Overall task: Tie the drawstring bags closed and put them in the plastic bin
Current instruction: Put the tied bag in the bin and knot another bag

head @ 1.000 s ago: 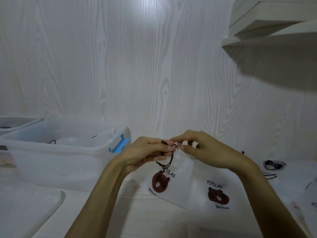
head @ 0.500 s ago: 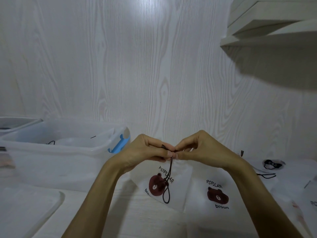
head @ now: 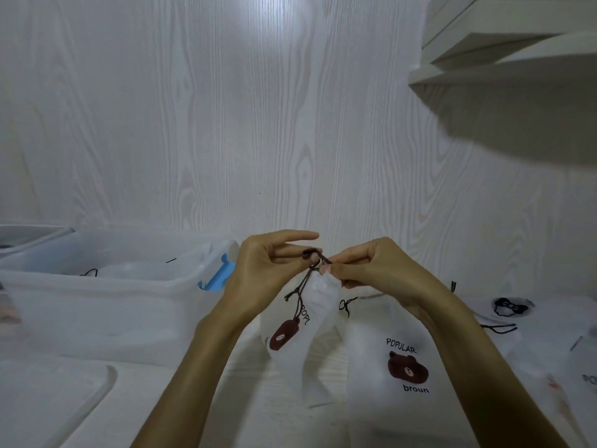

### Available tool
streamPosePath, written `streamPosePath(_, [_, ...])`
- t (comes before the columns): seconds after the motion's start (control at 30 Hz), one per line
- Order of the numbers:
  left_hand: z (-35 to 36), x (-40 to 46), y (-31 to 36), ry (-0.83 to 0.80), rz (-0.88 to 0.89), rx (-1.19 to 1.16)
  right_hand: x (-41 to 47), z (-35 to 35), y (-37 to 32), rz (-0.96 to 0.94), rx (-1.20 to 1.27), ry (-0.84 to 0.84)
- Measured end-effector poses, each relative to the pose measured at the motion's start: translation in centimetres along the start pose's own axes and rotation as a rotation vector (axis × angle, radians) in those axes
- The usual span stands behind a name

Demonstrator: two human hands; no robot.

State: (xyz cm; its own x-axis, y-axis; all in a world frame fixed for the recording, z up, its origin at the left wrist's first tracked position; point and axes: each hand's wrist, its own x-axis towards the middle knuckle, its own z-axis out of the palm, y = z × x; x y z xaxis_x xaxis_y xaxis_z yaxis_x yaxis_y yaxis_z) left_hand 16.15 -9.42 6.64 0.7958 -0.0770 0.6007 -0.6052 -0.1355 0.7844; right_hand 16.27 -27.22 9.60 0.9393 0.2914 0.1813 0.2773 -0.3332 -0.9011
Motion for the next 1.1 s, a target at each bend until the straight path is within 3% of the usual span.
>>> streamPosePath(0.3, [0.2,0.0,-0.6,0.043,0.058,-0.074,0.3,0.6,0.2,0.235,0.361,-0.089])
streamPosePath(0.77, [0.4,0.0,-0.4,0.064,0.096,0.023,1.1,0.8,1.9,0.199,0.501,-0.179])
streamPosePath(0.83, [0.2,0.0,-0.5,0.093,0.096,0.042,1.0,0.7,1.8,0.144,0.4,-0.112])
streamPosePath(1.1, [0.2,0.3,-1.1,0.214,-0.023,0.011,1.8,0.6,2.3,-0.446,-0.58,0.412])
